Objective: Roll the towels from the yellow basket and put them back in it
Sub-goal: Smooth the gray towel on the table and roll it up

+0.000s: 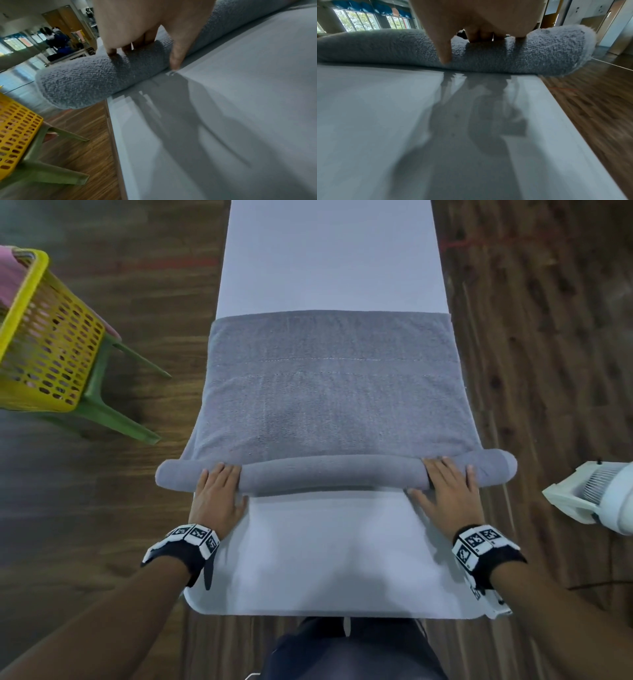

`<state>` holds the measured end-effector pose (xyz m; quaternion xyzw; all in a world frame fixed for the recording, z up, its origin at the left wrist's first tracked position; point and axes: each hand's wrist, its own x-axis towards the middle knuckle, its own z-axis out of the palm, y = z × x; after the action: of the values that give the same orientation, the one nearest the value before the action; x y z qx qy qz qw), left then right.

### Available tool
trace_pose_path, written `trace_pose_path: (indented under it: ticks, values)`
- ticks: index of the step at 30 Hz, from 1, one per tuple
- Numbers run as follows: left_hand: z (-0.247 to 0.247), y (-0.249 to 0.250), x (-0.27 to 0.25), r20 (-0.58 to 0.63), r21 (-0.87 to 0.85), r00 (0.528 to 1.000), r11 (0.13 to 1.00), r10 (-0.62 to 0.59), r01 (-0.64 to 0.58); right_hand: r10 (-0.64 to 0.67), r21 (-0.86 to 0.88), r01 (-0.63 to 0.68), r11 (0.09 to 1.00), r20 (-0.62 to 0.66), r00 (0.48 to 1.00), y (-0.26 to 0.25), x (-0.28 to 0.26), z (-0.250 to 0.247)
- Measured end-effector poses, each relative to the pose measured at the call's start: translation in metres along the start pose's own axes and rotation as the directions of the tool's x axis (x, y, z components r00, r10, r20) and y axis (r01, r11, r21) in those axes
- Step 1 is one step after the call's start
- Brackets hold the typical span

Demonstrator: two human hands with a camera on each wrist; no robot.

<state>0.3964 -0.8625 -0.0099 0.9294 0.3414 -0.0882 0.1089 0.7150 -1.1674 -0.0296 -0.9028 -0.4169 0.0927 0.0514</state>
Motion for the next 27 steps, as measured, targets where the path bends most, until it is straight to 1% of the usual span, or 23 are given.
trace_pose_path:
  ticks: [2, 4, 6, 9, 12, 15, 17, 18, 19, 21, 22, 23, 25, 27]
  values:
    - [-0.003, 0.003, -0.007, -0.002, 0.027, 1.0, 0.999, 0.02, -0.02, -0.017, 0.019, 0.017, 1.0, -0.011, 1.0, 0.004, -0.018, 0.002]
    - [-0.005, 0.009, -0.019, -0.002, 0.032, 0.999, 0.999, 0.038, -0.038, -0.002, 0.047, 0.003, 0.999, -0.003, 1.0, 0.006, -0.034, 0.005]
    - [0.0, 0.014, -0.04, -0.002, 0.01, 0.999, 0.999, 0.048, -0.048, 0.012, 0.077, -0.012, 0.997, -0.003, 1.0, 0.006, -0.052, 0.009]
    - [0.011, 0.024, -0.081, 0.014, -0.009, 1.0, 1.0, 0.026, -0.025, 0.013, 0.116, -0.015, 0.993, 0.011, 1.0, 0.008, -0.082, 0.013]
    - [0.023, 0.031, -0.121, 0.031, -0.002, 0.999, 1.0, 0.018, -0.018, 0.02, 0.127, -0.027, 0.992, 0.055, 0.998, 0.011, -0.109, 0.016]
    - [0.029, 0.032, -0.147, 0.027, 0.009, 0.999, 0.999, 0.042, -0.042, 0.008, 0.09, -0.011, 0.996, 0.028, 1.0, 0.014, -0.127, 0.017]
    - [0.031, 0.028, -0.149, 0.008, 0.014, 0.998, 0.998, 0.06, -0.06, -0.019, 0.061, 0.018, 0.998, 0.027, 0.999, 0.016, -0.125, 0.011]
    - [0.031, 0.025, -0.145, -0.021, 0.018, 0.998, 0.998, 0.057, -0.057, -0.034, 0.043, 0.033, 0.999, 0.031, 0.999, 0.018, -0.119, 0.007]
    - [0.029, 0.023, -0.138, -0.045, 0.021, 0.998, 0.999, 0.032, -0.031, -0.047, 0.024, 0.046, 0.999, 0.037, 0.998, 0.019, -0.112, 0.003]
    - [0.021, 0.024, -0.125, -0.097, 0.003, 0.993, 0.998, -0.06, 0.061, -0.045, -0.002, 0.045, 0.999, 0.044, 0.998, 0.019, -0.097, -0.004]
    - [0.02, 0.025, -0.119, -0.114, 0.002, 0.991, 0.997, -0.072, 0.073, -0.026, -0.008, 0.027, 1.0, 0.046, 0.999, 0.018, -0.091, -0.006]
    - [0.02, 0.028, -0.116, -0.107, 0.014, 0.992, 0.998, -0.06, 0.062, -0.006, 0.0, 0.006, 1.0, 0.064, 0.998, 0.017, -0.089, -0.006]
    - [0.023, 0.032, -0.116, -0.047, 0.032, 0.998, 0.999, -0.029, 0.03, 0.012, 0.026, -0.015, 1.0, 0.112, 0.994, 0.016, -0.095, -0.004]
    - [0.022, 0.029, -0.121, 0.026, 0.032, 1.0, 0.999, -0.006, 0.005, -0.013, -0.001, 0.014, 1.0, 0.121, 0.993, 0.016, -0.105, -0.001]
